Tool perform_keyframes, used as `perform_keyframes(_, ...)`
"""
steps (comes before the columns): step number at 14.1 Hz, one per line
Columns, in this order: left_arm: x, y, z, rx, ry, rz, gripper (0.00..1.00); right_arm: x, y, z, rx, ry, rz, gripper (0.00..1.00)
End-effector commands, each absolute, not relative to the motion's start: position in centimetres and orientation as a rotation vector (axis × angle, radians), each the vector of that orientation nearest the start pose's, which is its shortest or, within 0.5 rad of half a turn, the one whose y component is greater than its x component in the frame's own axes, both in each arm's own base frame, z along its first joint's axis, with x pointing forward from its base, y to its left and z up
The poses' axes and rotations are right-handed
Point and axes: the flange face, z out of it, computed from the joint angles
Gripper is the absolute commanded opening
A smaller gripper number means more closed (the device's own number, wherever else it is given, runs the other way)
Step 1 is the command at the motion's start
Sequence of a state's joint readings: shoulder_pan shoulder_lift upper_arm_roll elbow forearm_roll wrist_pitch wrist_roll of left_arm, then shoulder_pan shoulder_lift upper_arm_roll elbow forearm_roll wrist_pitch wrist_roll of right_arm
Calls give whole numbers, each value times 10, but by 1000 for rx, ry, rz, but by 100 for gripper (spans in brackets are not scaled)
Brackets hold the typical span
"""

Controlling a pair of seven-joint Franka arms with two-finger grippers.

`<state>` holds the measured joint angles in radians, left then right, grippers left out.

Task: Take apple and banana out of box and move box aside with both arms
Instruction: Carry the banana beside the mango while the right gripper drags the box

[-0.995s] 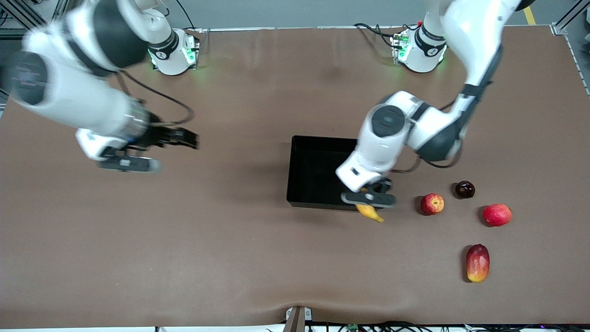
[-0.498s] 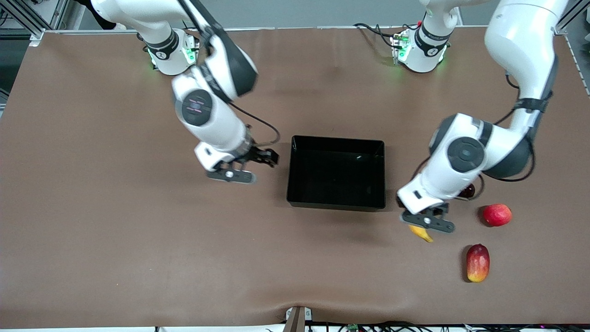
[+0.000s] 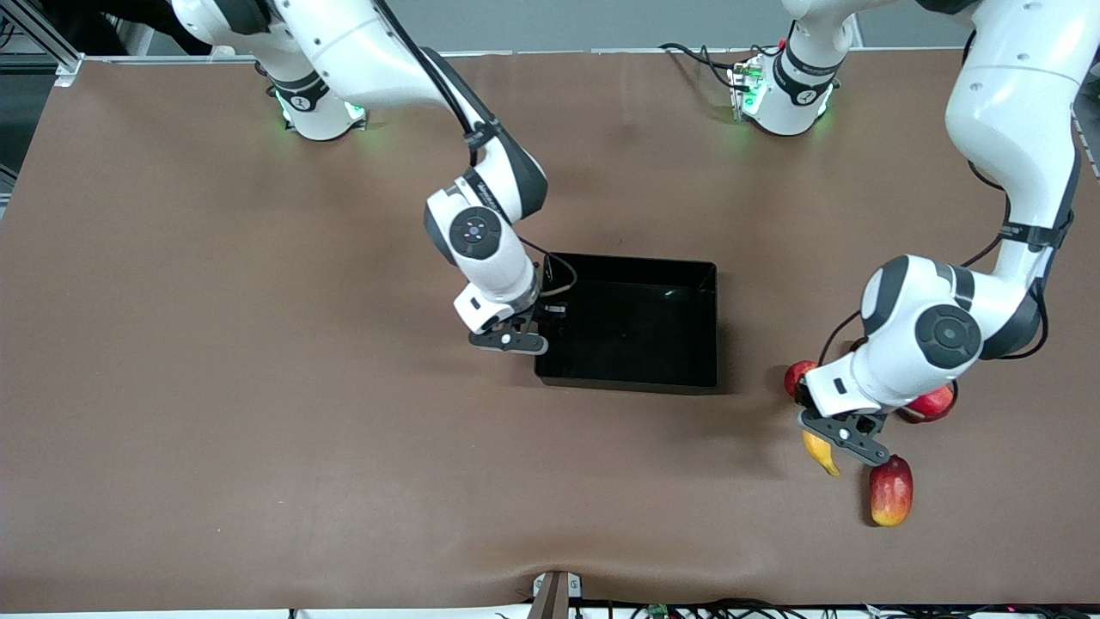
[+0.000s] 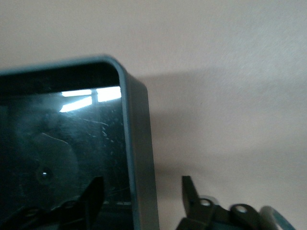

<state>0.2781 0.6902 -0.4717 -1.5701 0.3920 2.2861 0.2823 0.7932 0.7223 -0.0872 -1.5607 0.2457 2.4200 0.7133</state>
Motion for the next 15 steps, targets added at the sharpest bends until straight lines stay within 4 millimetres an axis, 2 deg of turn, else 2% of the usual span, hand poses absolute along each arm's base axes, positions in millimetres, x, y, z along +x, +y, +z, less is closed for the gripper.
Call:
perform_keyframes(1,717,-61,271,-2965,1017,-201,0,545,473,238,-2955,259,-49,0)
perform_keyframes(3,719,-62,257,-2977,1015,-232,0,549,468,243,-2952,268,-50,0)
perform_keyframes(5,720,-56,233,-2993,1001,-241,0,555,461,254,-2947,288,-36,0)
perform_keyframes(7,722,-50,216,-2988,990,-288,0,563,447,285,-2959,307,27,0)
perform_keyframes(9,723,-50,210,-2995,977,-315,0,573,421,330,-2965,337,97,0)
perform_keyframes(11,723,-41,206,-2991,955,-301,0,580,386,382,-2963,331,144,0)
perform_keyframes(12,722,-42,204,-2993,953,-297,0,585,362,403,-2965,315,169,0)
perform_keyframes(14,722,-32,196,-2990,929,-278,0,599,301,434,-2968,300,213,0)
perform_keyframes(15,721,-32,194,-2993,924,-272,0,607,269,442,-2974,304,227,0)
